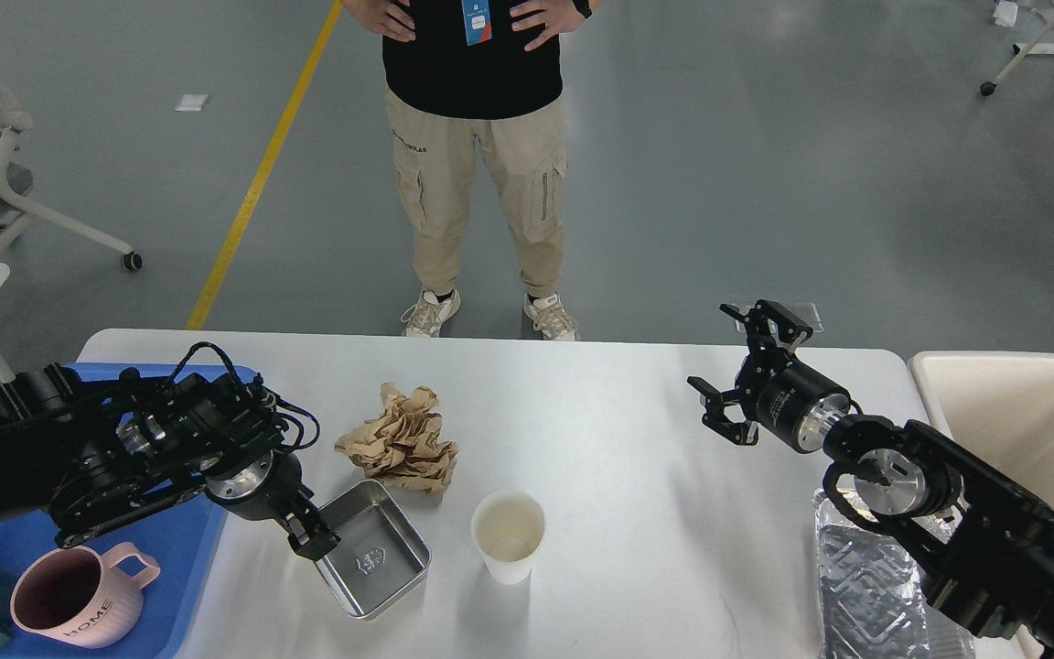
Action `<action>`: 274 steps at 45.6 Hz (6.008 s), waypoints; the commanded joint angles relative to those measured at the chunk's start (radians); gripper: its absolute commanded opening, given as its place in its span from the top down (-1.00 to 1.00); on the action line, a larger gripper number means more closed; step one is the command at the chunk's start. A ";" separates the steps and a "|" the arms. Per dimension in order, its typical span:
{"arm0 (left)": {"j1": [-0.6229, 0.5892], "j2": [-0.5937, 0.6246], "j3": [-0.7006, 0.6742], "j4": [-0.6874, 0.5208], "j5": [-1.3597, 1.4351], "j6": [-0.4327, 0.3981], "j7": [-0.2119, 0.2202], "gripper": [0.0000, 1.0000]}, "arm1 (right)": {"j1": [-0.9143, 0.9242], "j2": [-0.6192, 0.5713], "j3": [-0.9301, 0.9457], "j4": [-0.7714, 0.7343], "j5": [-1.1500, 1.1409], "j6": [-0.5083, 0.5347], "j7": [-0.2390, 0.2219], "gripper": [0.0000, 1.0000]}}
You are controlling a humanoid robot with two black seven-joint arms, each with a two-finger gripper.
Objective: Tidy desktop
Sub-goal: 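Reach the left gripper to the small steel tray and grasp it, then lift the steel tray up and over toward the blue tray, then lower the steel tray onto the blue tray and release, then raise the left gripper away from the blue tray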
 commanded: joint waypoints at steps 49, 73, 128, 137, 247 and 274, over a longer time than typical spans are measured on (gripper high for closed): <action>-0.045 0.007 0.029 0.073 0.003 0.057 -0.102 1.00 | -0.003 -0.002 0.005 0.019 0.000 0.000 0.000 -1.00; -0.173 0.313 -0.071 -0.166 -0.141 0.031 -0.122 0.98 | -0.002 0.000 0.000 0.016 0.000 0.000 0.000 -1.00; 0.138 0.880 -0.171 -0.227 -0.692 0.357 -0.025 0.93 | 0.001 -0.002 -0.008 0.021 0.000 0.005 0.000 -1.00; 0.214 0.832 -0.171 -0.091 -0.729 0.400 -0.022 0.92 | 0.001 0.003 -0.008 0.021 -0.002 0.005 0.000 -1.00; 0.096 0.406 -0.376 0.103 -1.005 0.294 -0.031 -0.79 | 0.000 -0.015 -0.009 0.022 0.000 0.006 0.000 -1.00; 0.416 0.393 -0.841 -0.054 -1.282 0.291 -0.039 -0.93 | 0.000 -0.041 -0.031 0.024 -0.011 0.005 0.000 -1.00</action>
